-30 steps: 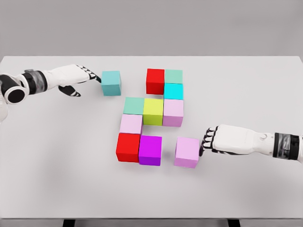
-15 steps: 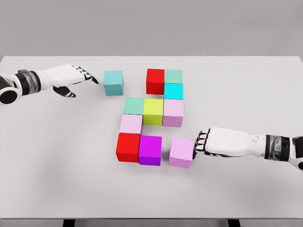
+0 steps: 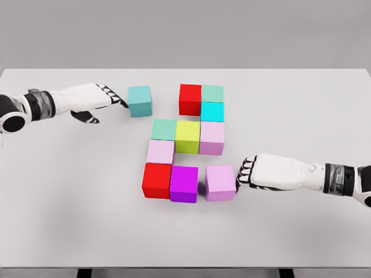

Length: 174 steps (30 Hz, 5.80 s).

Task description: Assemble the squares on the desktop into the number 2

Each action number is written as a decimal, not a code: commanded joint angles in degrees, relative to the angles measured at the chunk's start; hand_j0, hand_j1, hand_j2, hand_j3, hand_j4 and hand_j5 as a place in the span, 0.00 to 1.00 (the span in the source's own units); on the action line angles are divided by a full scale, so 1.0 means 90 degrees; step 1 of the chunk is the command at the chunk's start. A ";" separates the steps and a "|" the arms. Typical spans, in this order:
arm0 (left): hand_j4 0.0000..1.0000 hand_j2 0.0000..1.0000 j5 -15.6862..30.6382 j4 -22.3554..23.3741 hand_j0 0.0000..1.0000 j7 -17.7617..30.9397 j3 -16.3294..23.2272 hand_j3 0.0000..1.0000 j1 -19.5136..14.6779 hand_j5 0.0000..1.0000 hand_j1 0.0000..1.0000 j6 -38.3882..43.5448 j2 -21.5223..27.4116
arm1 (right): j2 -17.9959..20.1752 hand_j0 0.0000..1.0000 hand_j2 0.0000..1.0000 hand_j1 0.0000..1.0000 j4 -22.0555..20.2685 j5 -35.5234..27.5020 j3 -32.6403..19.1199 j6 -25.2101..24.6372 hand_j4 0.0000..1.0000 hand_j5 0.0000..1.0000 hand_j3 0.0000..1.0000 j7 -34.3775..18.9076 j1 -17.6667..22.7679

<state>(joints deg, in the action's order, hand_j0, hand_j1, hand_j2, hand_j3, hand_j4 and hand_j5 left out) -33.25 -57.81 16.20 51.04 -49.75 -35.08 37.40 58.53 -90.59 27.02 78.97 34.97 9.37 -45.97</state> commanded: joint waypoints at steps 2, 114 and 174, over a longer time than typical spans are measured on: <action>0.84 0.84 0.0023 -0.0090 0.84 0.0007 -0.0007 0.84 0.0000 0.84 0.84 0.0009 -0.0005 | 0.0001 0.57 0.57 0.57 -0.0003 -0.0043 -0.0015 0.0004 0.57 0.57 0.57 0.0004 0.0000; 0.94 0.94 -0.0045 0.2546 0.94 0.0320 -0.0104 0.94 -0.1084 0.94 0.94 0.0009 -0.1743 | -0.0185 0.57 0.57 0.57 0.0017 -0.0033 -0.0298 0.0004 0.57 0.57 0.57 -0.0065 0.0010; 0.96 0.96 -0.0221 0.3552 0.96 0.0495 -0.0104 0.96 -0.1484 0.96 0.96 0.0009 -0.2319 | -0.2021 1.00 1.00 1.00 0.2370 -0.0140 -0.7154 0.0004 1.00 1.00 1.00 -0.0992 0.3516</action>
<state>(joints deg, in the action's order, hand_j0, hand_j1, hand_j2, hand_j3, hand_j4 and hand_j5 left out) -35.53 -25.87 20.37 50.43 -63.11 -35.11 16.81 40.47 -69.23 26.11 14.57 35.00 0.41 -14.15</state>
